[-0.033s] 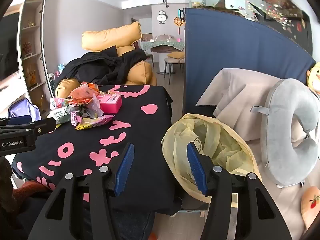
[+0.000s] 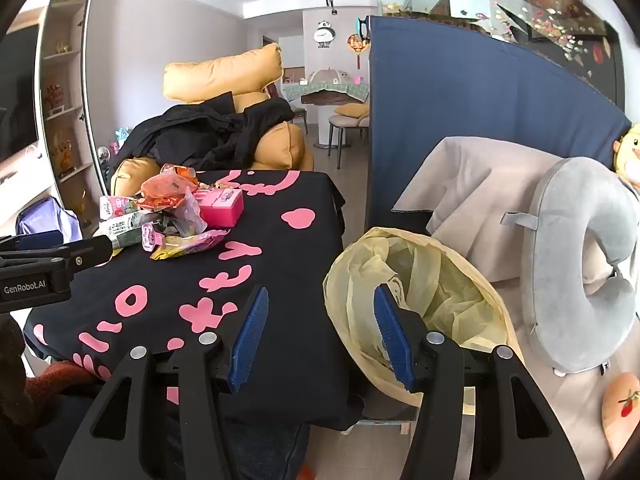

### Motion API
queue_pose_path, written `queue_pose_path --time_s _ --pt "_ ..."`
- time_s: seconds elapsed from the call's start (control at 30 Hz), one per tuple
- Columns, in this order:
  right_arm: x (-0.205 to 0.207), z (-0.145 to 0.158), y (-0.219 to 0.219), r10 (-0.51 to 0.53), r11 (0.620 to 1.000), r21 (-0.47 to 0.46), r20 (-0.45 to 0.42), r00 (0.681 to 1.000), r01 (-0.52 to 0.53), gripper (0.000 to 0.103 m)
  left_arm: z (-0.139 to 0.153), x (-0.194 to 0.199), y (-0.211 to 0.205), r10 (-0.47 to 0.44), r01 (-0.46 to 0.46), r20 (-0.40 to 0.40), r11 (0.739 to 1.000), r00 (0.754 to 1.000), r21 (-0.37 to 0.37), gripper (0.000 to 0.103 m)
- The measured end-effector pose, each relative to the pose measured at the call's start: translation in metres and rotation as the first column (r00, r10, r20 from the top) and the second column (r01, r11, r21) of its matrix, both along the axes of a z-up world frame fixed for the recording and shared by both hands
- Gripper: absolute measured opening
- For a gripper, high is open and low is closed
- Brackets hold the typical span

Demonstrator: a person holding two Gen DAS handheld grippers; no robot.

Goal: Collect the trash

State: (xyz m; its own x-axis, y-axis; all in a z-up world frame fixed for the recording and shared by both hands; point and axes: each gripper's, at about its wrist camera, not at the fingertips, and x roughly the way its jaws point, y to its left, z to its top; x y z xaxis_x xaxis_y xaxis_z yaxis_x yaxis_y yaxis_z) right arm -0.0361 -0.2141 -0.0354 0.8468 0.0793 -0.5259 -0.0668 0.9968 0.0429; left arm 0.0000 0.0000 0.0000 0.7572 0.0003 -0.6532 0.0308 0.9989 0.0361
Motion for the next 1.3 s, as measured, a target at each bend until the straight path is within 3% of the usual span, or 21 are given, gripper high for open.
queue_pose_path --time_s 1.3 --pt "0.001 -0.003 -0.0026 0.008 1.0 0.008 -0.012 1.0 -0.008 0.052 0.0 0.0 0.0 -0.001 0.001 0.0 1.0 1.0 -0.002 0.09"
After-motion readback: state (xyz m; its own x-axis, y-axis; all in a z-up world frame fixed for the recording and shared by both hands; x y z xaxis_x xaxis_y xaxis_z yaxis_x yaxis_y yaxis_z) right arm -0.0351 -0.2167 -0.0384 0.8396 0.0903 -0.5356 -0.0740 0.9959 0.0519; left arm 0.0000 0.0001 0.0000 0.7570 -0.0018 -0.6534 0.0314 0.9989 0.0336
